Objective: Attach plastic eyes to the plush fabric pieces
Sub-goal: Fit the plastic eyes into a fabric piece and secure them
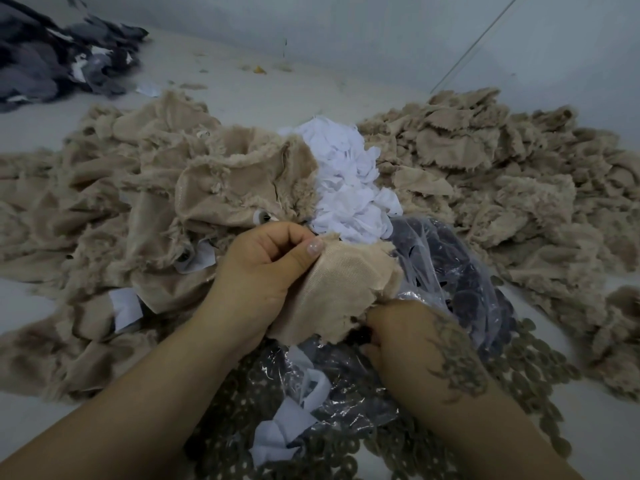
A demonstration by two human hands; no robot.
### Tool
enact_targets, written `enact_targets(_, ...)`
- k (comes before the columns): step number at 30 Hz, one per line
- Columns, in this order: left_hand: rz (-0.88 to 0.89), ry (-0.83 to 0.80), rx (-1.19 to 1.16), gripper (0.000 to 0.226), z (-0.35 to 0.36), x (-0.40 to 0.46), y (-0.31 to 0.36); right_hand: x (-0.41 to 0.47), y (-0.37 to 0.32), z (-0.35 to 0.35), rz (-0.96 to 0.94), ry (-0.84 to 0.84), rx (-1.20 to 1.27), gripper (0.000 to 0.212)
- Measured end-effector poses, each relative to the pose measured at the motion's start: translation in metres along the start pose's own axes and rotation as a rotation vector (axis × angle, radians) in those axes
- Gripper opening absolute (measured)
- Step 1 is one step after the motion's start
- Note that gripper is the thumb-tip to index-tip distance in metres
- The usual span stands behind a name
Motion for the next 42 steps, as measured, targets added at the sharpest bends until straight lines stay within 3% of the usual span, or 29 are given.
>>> enact_targets(4, -0.012, -0.017, -0.012, 0.013, 0.000, 0.001, -0.002, 0.001, -0.005, -0.004, -0.002, 0.013, 0.026, 0.004)
enact_targets(9, -0.013, -0.055, -0.003, 0.014, 0.004, -0.001, -0.004, -0.002, -0.012, -0.023, -0.017, -0.009, 0.049, 0.022)
enact_targets(11, -0.016, -0.056, 0.001, 0.014, 0.004, -0.001, -0.003, -0.006, -0.006, -0.041, 0.018, 0.119, 0.204, 0.016)
enact_targets(13, -0.015, -0.054, -0.019, 0.015, 0.005, -0.001, -0.003, -0.011, 0.009, -0.048, 0.134, 0.208, 0.485, 0.009)
enact_targets(14, -0.016, -0.055, -0.037, 0.015, 0.006, -0.002, -0.003, -0.011, 0.013, -0.043, 0.193, 0.171, 0.699, 0.012)
enact_targets(18, -0.033, -0.060, -0.058, 0.011, 0.013, -0.005, -0.007, -0.009, -0.016, -0.020, 0.281, -0.199, 1.839, 0.025)
enact_targets(20, -0.047, -0.051, -0.042, 0.011, 0.013, -0.006, -0.010, -0.009, -0.025, -0.018, 0.279, -0.260, 2.026, 0.032)
enact_targets(27, -0.045, -0.065, 0.015, 0.016, 0.016, -0.010, -0.007, -0.007, -0.015, -0.013, 0.284, -0.126, 1.957, 0.034)
enact_targets(31, -0.027, -0.090, 0.029, 0.007, 0.017, -0.009, -0.004, -0.006, -0.013, -0.017, 0.205, -0.033, 1.820, 0.029)
enact_targets(35, 0.004, -0.113, 0.047, 0.007, 0.019, -0.008, -0.002, -0.008, -0.007, -0.013, 0.230, 0.054, 1.610, 0.023)
enact_targets(42, 0.074, -0.162, 0.151, 0.014, 0.023, -0.009, 0.000, -0.012, -0.004, -0.019, 0.242, 0.175, 1.451, 0.020)
Point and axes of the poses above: each hand's wrist, its own x-axis towards the middle knuckle, its own z-axis out of the palm, y = z × x, the point moved 7 cm from there along x, towards the middle knuckle, and after that the axes turned 14 degrees about -x, right-handed, at the moved point
